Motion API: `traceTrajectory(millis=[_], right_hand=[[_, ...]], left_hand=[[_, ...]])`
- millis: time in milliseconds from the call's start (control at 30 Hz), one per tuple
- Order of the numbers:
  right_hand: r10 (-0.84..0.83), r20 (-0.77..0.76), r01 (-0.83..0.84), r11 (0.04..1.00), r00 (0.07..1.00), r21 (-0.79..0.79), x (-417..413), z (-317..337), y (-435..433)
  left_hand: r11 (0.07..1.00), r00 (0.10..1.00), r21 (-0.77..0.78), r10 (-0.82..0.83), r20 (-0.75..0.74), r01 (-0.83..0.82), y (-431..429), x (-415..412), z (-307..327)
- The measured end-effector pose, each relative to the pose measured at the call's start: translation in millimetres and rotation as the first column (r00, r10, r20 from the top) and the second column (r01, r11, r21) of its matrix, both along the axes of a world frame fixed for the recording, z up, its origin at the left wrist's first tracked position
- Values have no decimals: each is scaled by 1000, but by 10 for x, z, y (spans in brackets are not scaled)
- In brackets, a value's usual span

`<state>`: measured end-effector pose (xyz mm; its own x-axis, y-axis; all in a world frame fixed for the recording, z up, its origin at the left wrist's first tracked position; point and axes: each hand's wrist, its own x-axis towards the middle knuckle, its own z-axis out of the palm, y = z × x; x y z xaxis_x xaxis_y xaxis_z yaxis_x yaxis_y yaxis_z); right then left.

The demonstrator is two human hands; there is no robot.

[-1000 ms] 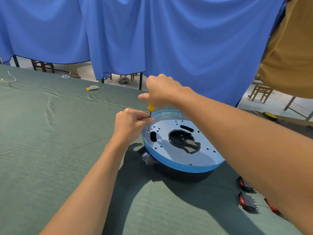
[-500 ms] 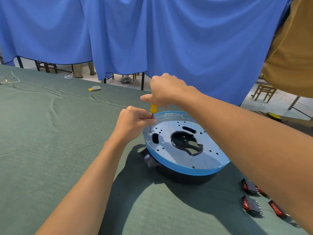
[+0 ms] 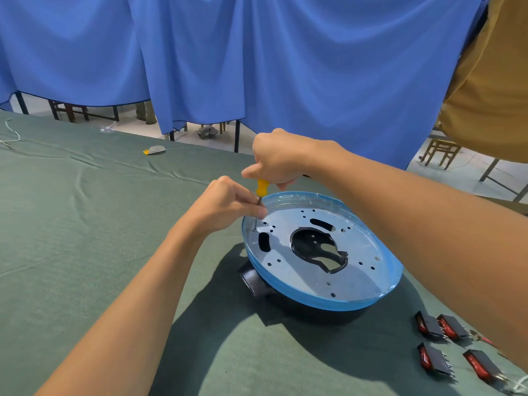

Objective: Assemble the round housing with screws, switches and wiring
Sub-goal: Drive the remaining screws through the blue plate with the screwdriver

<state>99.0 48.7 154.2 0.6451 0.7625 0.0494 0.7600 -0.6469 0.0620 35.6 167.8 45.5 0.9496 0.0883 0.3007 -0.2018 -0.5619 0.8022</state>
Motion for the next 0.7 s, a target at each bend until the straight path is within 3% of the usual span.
traceTrajectory(millis=[133,267,433,533,700], right_hand=[[81,-72,-86,994,994,-69,-32,97,-27],[93,8,-92,995,996,-29,-66,29,44],[-45,14,46,998,999,-38,-43,-6,68],[55,-44,-58,996,998,-66,-61,57,29],[115,39,-116,993,993,-1,-81,22,31]], left_hand=[[997,996,-22,-81,-43,81,70,21,-13],[969,958,-75,-244,-149,235,123,3,35],[996,999,-86,-42,-23,39,-3,13,-36],[997,998,50,-61,-34,63,27,22,-35],[990,985,23,-140,-104,143,42,22,-28]])
